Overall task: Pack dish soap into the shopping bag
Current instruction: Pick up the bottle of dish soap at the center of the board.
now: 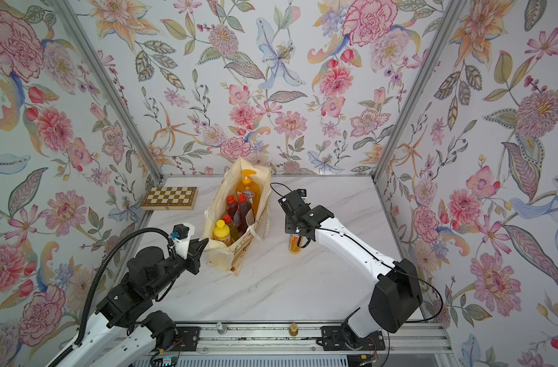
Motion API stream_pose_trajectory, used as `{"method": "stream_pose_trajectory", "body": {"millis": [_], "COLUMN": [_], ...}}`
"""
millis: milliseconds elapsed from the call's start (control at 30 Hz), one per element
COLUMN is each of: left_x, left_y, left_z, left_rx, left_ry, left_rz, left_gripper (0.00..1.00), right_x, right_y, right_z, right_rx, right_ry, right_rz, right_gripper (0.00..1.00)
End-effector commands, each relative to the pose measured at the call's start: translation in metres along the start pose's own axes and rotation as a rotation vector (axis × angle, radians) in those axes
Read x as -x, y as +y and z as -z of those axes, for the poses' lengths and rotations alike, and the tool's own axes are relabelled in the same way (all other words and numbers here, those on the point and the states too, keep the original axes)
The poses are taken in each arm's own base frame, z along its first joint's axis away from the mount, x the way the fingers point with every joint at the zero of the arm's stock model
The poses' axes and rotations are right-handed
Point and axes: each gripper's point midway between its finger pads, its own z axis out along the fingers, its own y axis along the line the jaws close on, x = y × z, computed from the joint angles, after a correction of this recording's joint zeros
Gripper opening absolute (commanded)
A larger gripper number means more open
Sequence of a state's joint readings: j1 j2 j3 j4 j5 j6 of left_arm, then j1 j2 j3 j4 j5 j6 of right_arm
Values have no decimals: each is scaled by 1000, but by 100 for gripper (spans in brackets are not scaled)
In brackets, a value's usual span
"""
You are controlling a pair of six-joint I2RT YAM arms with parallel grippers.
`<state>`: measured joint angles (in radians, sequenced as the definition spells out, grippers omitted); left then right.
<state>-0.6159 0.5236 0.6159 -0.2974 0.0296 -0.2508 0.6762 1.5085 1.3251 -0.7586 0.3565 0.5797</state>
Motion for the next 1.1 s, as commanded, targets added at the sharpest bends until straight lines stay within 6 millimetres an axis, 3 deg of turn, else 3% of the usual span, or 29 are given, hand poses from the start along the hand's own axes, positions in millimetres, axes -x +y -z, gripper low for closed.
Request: {"method": "stream_pose_trajectory", "body": {"millis": [0,100,467,933,1067], "left_x": [-15,-15,-15,-16,-16], "left_y": [-5,-5,-8,-9,-9], "left_z": [0,-1,-4,-3,-3], "left_rx": [-25,-28,-39,-46,-48], "left_ry": [56,58,61,58,56], "left_rz": [-16,-18,-26,-24,-23], "left_gripper": [0,0,0,0,0], "right_x": [6,21,70,134,145], "right_y": [3,12,40,75,97], "right_z": [19,41,139,283,312], "right_rx": [23,63,155,482,590], "right_ry": [-47,-103,-267,-534,-582], "right_rz": [20,34,128,199,232], "right_gripper": [17,0,0,0,0]}}
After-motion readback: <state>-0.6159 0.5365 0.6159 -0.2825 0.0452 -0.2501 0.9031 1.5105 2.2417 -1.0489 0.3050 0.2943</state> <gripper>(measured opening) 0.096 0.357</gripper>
